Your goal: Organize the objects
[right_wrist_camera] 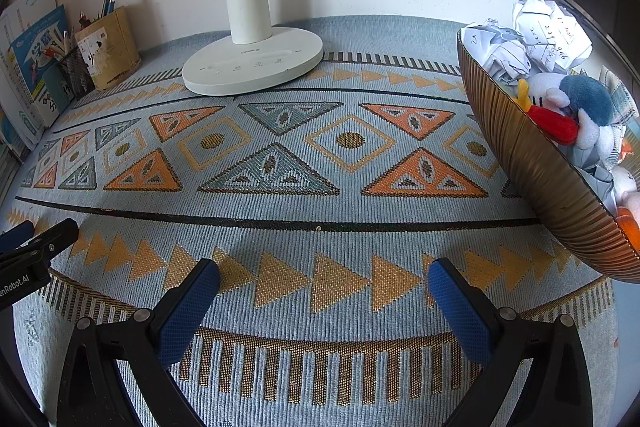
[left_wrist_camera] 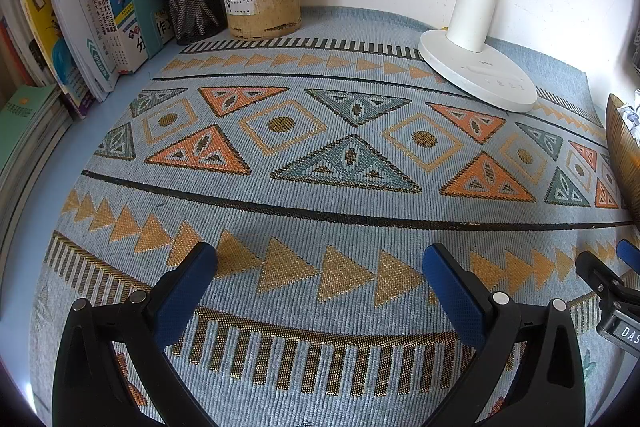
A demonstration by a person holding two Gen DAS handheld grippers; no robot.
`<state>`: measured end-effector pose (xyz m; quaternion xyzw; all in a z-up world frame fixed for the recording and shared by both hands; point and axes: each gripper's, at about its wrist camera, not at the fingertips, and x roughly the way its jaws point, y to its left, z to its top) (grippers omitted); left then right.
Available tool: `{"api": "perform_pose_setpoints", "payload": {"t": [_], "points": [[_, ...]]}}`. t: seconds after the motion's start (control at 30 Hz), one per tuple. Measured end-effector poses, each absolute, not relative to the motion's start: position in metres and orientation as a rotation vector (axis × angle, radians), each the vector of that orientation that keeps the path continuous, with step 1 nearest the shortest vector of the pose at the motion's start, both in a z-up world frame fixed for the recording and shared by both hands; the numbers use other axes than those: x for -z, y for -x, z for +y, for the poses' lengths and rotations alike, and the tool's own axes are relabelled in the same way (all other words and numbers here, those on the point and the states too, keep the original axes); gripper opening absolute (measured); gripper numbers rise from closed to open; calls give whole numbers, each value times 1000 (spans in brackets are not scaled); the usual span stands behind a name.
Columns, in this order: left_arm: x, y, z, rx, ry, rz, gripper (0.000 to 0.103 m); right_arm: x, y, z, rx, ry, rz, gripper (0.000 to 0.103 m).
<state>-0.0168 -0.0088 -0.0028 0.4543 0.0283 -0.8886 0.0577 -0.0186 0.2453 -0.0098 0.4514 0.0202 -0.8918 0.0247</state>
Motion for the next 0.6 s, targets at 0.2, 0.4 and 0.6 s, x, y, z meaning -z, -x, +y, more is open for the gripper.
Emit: {"api": "perform_pose_setpoints", "payload": {"t": [0.2,0.4,0.6], "points": [[4,17,-9,2694,-1377,86,103,10,18,245,2758,-1396,63,103],[4,16,-8,2694,-1376,86,103,10,18,245,2758,-1396,62,103],[4,16,-8,2694,-1377,86,103,10,18,245,2758,-1396,62,103]]}}
